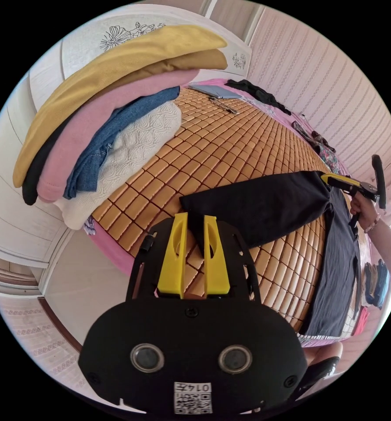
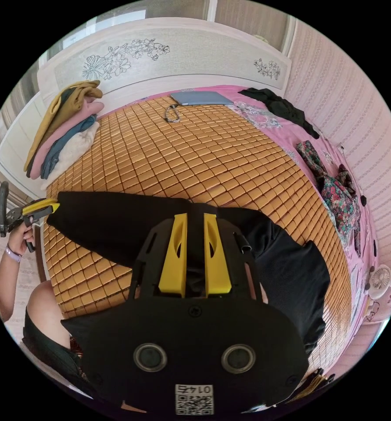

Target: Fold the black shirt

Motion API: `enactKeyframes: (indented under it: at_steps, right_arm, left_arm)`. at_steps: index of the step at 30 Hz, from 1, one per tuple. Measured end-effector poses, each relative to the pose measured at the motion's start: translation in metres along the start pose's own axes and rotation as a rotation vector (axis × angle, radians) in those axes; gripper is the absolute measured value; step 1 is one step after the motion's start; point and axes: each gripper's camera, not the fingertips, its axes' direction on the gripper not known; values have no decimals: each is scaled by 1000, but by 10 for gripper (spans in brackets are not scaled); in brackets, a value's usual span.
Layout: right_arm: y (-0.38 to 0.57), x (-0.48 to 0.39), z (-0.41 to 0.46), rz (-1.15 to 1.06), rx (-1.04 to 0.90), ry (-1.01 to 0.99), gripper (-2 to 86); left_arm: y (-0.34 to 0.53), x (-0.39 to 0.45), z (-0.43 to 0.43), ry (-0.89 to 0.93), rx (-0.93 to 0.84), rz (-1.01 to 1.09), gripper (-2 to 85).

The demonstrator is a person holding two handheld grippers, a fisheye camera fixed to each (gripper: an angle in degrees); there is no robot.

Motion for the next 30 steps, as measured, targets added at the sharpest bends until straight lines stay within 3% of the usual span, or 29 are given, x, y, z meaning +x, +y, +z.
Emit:
enactKeyframes:
  at_steps: [4, 8, 12, 15, 19, 22, 24, 27, 30]
  right_arm:
    - [-5, 22, 34, 97, -107, 66, 61]
    - [-10, 35, 37, 96, -45, -13, 61]
    - [-7, 48, 36, 189, -69, -90, 61]
    - [22, 60, 10, 220, 13, -186, 63]
    - [112, 75, -49, 259, 154, 1, 66]
    - [203, 80, -76, 296, 99, 30, 69]
    - [263, 76, -92, 342, 65, -6, 70]
    - [349, 59, -115, 398, -91, -14, 73]
    - [416, 44, -137, 499, -151, -59, 75]
  left_arm:
    - [-2, 9, 2, -17, -15, 62, 26]
    - [-9, 17, 2, -67, 7, 82, 0]
    - [-7, 34, 9, -135, 7, 142, 32]
    - [-3, 33, 5, -90, 44, 48, 56]
    - [21, 40, -28, -25, 198, -12, 72]
    - [57, 72, -50, 100, 223, 74, 77]
    - [83, 112, -55, 180, 119, 179, 80]
    - [113, 173, -58, 203, -20, 422, 80]
    - [134, 222, -69, 85, 67, 665, 74]
